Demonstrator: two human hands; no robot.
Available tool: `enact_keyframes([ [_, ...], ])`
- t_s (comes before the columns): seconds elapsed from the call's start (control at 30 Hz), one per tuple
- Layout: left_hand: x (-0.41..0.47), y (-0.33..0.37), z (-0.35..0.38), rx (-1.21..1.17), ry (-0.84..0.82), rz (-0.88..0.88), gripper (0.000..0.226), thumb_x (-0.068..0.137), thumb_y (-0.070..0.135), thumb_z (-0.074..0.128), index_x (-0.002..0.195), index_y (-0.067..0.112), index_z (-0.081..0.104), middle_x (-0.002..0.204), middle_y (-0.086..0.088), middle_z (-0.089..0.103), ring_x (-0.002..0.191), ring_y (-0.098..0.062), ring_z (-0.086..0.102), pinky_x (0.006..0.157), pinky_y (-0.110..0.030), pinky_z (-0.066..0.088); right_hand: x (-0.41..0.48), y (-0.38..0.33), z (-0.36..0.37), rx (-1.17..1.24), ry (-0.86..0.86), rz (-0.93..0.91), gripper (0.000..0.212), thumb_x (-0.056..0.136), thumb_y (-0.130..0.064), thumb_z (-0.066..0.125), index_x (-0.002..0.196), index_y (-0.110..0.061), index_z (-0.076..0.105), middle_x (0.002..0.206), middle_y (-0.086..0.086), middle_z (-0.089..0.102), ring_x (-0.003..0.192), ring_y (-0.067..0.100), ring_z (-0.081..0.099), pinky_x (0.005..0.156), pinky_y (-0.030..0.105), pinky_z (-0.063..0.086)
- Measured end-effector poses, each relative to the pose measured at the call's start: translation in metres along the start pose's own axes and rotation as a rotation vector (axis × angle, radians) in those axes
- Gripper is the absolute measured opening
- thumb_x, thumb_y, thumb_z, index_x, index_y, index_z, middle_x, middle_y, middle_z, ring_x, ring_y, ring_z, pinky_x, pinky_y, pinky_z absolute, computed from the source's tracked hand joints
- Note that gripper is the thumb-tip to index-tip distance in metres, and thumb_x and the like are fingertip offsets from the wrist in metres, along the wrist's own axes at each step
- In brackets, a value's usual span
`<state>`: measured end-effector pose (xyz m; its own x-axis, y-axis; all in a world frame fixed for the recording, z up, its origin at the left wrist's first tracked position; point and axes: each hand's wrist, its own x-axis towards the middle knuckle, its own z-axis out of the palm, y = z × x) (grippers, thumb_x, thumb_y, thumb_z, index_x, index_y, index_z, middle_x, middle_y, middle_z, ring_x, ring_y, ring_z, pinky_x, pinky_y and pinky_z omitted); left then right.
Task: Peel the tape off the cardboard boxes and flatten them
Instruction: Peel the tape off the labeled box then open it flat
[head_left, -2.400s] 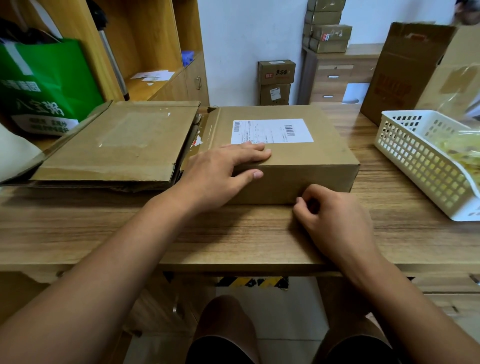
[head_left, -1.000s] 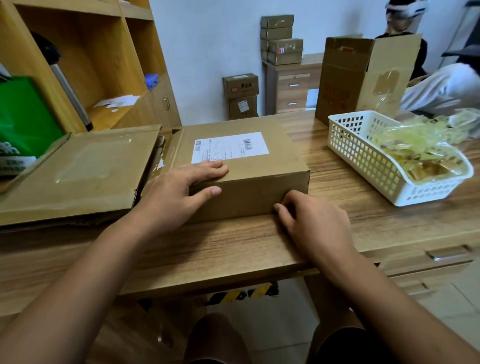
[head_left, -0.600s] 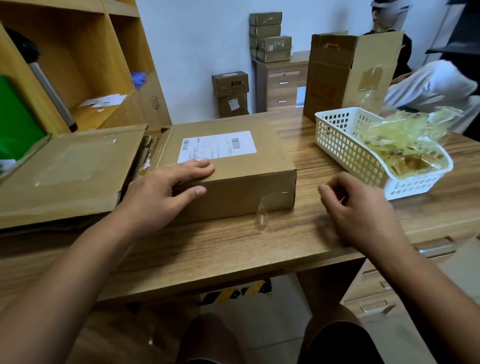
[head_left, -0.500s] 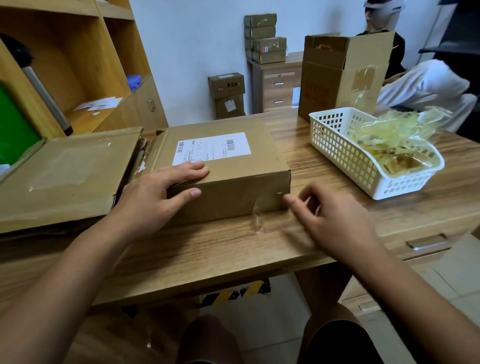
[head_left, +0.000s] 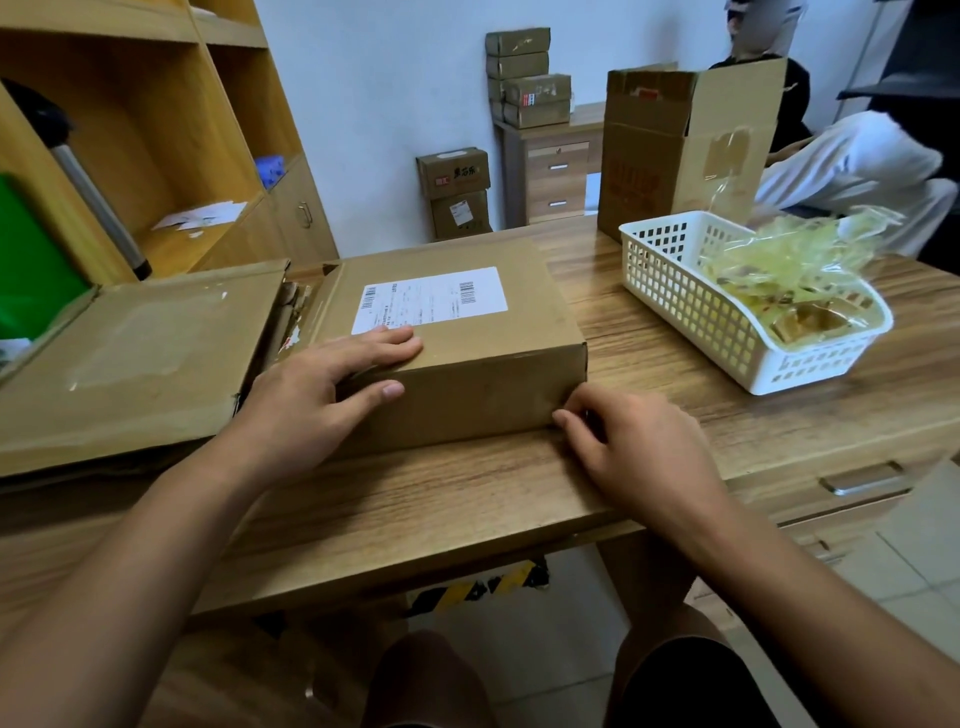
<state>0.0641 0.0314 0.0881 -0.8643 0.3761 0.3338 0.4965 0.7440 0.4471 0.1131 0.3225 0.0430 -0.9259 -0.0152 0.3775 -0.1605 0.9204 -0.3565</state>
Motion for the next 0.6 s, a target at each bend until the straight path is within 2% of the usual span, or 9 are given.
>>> enact_keyframes([
  [0.2, 0.001, -0.004, -0.001, 0.01, -0.007, 0.017, 0.047, 0.094, 0.032, 0.065, 0.135, 0.053, 0.056, 0.141, 0.038, 0.048, 0.139, 0.01, 0.036, 0.118, -0.043, 0.034, -0.011, 0.056, -0.026, 0.096, 0.186, 0.189, 0.018, 0.093, -0.039, 0.061, 0.088, -0.022, 0.064, 0.07, -0.002, 0.066, 0.075, 0.032, 0.066, 0.064, 0.04, 0.052],
  [0.3, 0.001, -0.005, -0.001, -0.005, -0.017, 0.054, 0.047, 0.094, 0.024, 0.067, 0.134, 0.046, 0.059, 0.141, 0.034, 0.051, 0.139, 0.009, 0.038, 0.118, -0.036, 0.032, -0.014, 0.063, -0.03, 0.15, 0.184, 0.218, 0.017, 0.093, -0.038, 0.061, 0.087, -0.023, 0.065, 0.068, -0.009, 0.061, 0.074, 0.03, 0.064, 0.067, 0.043, 0.053],
  [0.4, 0.003, -0.004, -0.003, -0.014, -0.048, 0.067, 0.05, 0.093, 0.016, 0.068, 0.134, 0.044, 0.059, 0.142, 0.032, 0.051, 0.138, 0.011, 0.038, 0.117, -0.025, 0.029, -0.013, 0.058, -0.02, 0.214, 0.119, 0.18, 0.01, 0.096, -0.035, 0.056, 0.102, -0.029, 0.061, 0.073, -0.012, 0.063, 0.072, 0.021, 0.064, 0.069, 0.043, 0.054],
  [0.43, 0.004, -0.003, -0.004, -0.013, -0.057, 0.067, 0.05, 0.093, 0.015, 0.068, 0.134, 0.043, 0.059, 0.142, 0.031, 0.051, 0.138, 0.011, 0.037, 0.116, -0.023, 0.029, -0.011, 0.057, -0.018, 0.267, 0.112, 0.177, 0.013, 0.098, -0.033, 0.054, 0.11, -0.033, 0.06, 0.075, -0.012, 0.065, 0.072, 0.017, 0.064, 0.07, 0.042, 0.055],
  [0.53, 0.006, -0.001, -0.005, 0.025, -0.06, 0.094, 0.05, 0.093, 0.011, 0.068, 0.135, 0.037, 0.061, 0.143, 0.027, 0.052, 0.138, 0.008, 0.04, 0.116, -0.026, 0.031, -0.005, 0.054, -0.018, 0.429, 0.084, 0.177, 0.027, 0.102, -0.025, 0.05, 0.121, -0.04, 0.062, 0.081, -0.021, 0.066, 0.074, -0.006, 0.06, 0.071, 0.03, 0.051],
  [0.6, 0.005, 0.001, -0.004, 0.06, -0.039, 0.11, 0.049, 0.093, 0.007, 0.067, 0.135, 0.033, 0.063, 0.143, 0.025, 0.053, 0.137, 0.006, 0.043, 0.116, -0.024, 0.033, -0.001, 0.053, -0.016, 0.511, 0.065, 0.173, 0.03, 0.103, -0.022, 0.048, 0.12, -0.038, 0.067, 0.083, -0.025, 0.064, 0.081, -0.011, 0.06, 0.075, 0.023, 0.05],
])
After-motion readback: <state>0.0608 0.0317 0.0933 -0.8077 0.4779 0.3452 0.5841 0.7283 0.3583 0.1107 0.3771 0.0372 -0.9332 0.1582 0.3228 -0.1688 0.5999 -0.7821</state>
